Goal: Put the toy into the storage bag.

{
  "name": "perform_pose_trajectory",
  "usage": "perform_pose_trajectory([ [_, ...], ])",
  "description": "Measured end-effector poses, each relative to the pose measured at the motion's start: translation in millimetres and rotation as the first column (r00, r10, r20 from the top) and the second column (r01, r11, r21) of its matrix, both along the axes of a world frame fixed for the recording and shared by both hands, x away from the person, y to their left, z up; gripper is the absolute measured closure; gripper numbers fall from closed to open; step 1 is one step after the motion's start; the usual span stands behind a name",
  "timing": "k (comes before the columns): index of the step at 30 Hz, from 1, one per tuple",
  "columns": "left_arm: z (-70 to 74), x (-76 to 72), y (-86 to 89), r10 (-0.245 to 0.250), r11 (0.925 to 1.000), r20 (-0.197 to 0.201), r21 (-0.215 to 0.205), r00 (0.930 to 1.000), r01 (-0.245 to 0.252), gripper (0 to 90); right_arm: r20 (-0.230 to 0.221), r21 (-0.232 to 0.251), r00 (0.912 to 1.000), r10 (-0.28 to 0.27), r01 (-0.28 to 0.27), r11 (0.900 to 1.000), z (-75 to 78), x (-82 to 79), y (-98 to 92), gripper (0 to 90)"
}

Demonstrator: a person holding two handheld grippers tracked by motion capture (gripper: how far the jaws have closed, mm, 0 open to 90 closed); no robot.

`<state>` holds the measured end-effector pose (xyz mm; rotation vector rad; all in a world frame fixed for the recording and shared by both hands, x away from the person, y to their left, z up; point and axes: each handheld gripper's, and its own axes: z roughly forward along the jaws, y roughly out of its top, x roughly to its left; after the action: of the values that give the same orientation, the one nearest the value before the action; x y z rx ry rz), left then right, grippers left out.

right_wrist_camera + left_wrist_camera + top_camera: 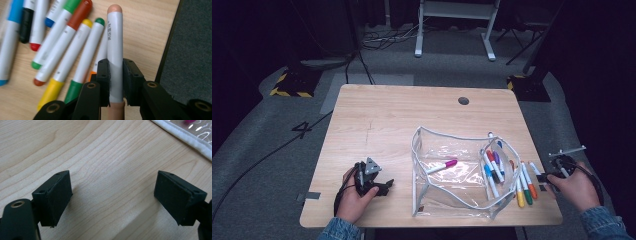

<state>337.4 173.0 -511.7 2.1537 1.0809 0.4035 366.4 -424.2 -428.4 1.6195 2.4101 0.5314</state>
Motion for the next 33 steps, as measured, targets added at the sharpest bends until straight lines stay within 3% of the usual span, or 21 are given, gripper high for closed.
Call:
perform_pose_trajectory([
  [10, 0.0, 0.0, 0.0, 0.0, 1.0, 0.0, 0.0, 1.0, 0.0, 15.1, 0.066, 0.042, 0.9952, 0.072, -0.075, 0.996, 47.0, -6.0, 13.9, 76.9],
  [21, 0.0, 0.0, 0.0, 0.0, 1.0, 0.0, 0.0, 1.0, 0.0, 15.1, 0.128, 0.095, 0.9761, 0.176, -0.189, 0.977, 99.6, -9.8, 41.6, 76.9],
  [24, 0.0, 0.0, 0.0, 0.0, 1.0, 0.0, 0.0, 1.0, 0.0, 15.1, 0.147, 0.103, 0.9685, 0.201, -0.217, 0.971, 113.5, -10.9, 50.7, 76.9],
  [33, 0.0, 0.0, 0.0, 0.0, 1.0, 0.0, 0.0, 1.0, 0.0, 15.1, 0.191, 0.109, 0.9274, 0.322, -0.346, 0.932, 149.3, -15.2, 90.4, 76.9],
])
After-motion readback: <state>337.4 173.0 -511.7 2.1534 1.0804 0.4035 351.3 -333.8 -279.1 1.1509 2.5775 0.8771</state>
